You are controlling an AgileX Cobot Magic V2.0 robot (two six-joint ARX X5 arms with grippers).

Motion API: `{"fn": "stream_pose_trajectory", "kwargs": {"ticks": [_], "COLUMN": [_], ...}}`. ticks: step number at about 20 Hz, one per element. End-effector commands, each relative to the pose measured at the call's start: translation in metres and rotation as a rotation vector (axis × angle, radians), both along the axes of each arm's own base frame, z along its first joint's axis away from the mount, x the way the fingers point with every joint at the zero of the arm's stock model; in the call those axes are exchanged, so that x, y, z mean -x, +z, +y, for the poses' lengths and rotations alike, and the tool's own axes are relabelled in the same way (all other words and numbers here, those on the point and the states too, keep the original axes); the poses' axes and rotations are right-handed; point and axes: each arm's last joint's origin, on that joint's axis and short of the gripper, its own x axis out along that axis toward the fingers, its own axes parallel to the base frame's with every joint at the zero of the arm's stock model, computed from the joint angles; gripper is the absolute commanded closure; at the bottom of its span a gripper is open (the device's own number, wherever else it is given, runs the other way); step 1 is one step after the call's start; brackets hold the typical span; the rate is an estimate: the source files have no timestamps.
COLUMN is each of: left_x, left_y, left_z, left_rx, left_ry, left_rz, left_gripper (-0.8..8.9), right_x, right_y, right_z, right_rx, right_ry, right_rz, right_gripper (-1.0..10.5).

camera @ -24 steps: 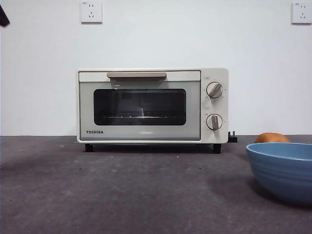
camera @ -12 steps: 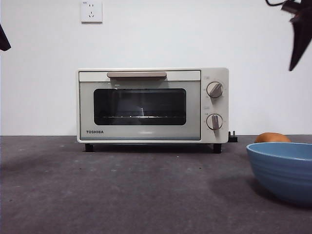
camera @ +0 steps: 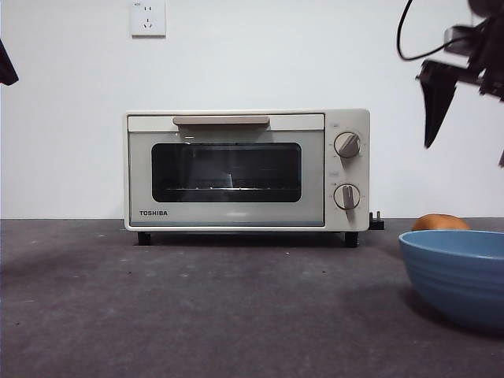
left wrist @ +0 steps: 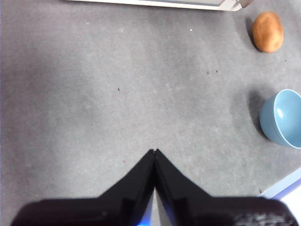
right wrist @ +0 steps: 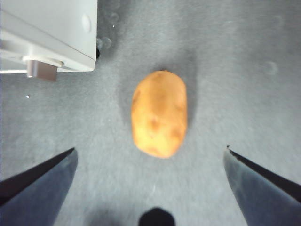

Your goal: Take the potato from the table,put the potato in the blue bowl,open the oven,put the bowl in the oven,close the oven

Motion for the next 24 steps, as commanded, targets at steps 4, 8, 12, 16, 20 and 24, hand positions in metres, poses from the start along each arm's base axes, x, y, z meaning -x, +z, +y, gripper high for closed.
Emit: {"fn": "stream_pose_trajectory", "kwargs": {"ticks": [4, 8, 12, 16, 20, 24], "left_x": [-0.001, -0.001, -0.001, -0.001, 0.0, 0.0], "left_y": [0.001, 0.001, 0.001, 0.0, 0.0, 0.0], "left_z": [-0.001, -0.001, -0.001, -0.001, -0.001, -0.001], "left_rx": [-0.002, -0.002, -0.002, -0.002, -0.002, -0.002], "left_ry": [-0.013, -0.013, -0.012, -0.012, -0.012, -0.012], "left_rz": [-0.007, -0.007, -0.007, -0.002, 0.001, 0.005], "left_gripper": [8.19, 8.19, 8.19, 8.19, 8.19, 8.19], "right_x": [-0.025, -0.04, -0.052, -0.055, -0.057, -0.058], "right_y": [-0.038, -0.068, -0.093, -0.111, -0.111, -0.106], "right_z": [0.008, 0.01, 0.011, 0.014, 0.023, 0.026], "right_rx": [0.009, 0.015, 0.024, 0.041, 0.049, 0.051], "right_ry": [0.027, 0.03, 0.02, 0.025, 0.037, 0.027], "right_rz": [0.056, 0.107, 0.123, 0.172, 0.151, 0.143], "right_gripper": [0.9, 0.9, 1.0, 1.8, 7.5, 9.5]}}
